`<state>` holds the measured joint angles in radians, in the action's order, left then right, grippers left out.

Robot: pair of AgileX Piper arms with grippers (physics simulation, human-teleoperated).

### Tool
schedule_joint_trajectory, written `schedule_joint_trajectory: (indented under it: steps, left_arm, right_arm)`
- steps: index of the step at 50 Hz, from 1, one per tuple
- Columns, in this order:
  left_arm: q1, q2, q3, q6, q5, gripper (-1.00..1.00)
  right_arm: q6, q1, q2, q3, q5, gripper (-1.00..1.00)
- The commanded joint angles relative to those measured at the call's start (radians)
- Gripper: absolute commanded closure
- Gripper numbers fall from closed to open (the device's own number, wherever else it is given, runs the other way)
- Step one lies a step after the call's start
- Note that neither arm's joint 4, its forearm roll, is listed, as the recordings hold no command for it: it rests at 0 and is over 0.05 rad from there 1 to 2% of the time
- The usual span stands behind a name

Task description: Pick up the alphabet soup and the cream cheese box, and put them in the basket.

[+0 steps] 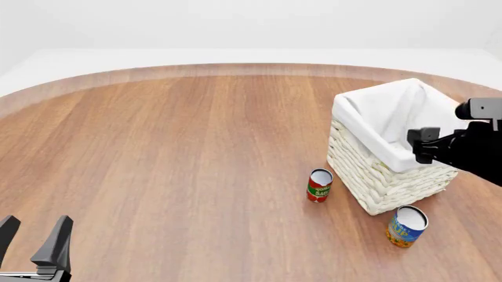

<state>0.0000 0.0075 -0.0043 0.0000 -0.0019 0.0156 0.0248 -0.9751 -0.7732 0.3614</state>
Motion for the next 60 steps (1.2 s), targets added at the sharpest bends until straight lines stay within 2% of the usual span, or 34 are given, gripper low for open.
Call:
schedule_joint_trajectory:
  steps: [1, 9, 47, 49, 60]
  left_arm:
    - [0.0, 0.0, 0.0, 0.0, 0.0, -1.0]
    - [0.0, 0.0, 0.0, 0.0, 0.0, -1.0]
    - [0.0, 0.0, 0.0, 0.0, 0.0, -1.0]
    - [0.0, 0.0, 0.0, 0.0, 0.0, -1.0]
    - [0.0, 0.0, 0.0, 0.0, 0.0, -1.0]
  right_arm:
    - [-0.004, 0.0, 0.028, 0.031, 0.001, -1.0]
    - [-0.006, 0.002, 0.057, 0.038, 0.027, -1.0]
    - [-0.023, 0.025, 0.117, 0.174, -0.01, -1.0]
    - [-0.024, 0.026, 0.116, 0.156, 0.01, -1.0]
    - [-0.027, 0.031, 0.15, 0.221, -0.013, -1.0]
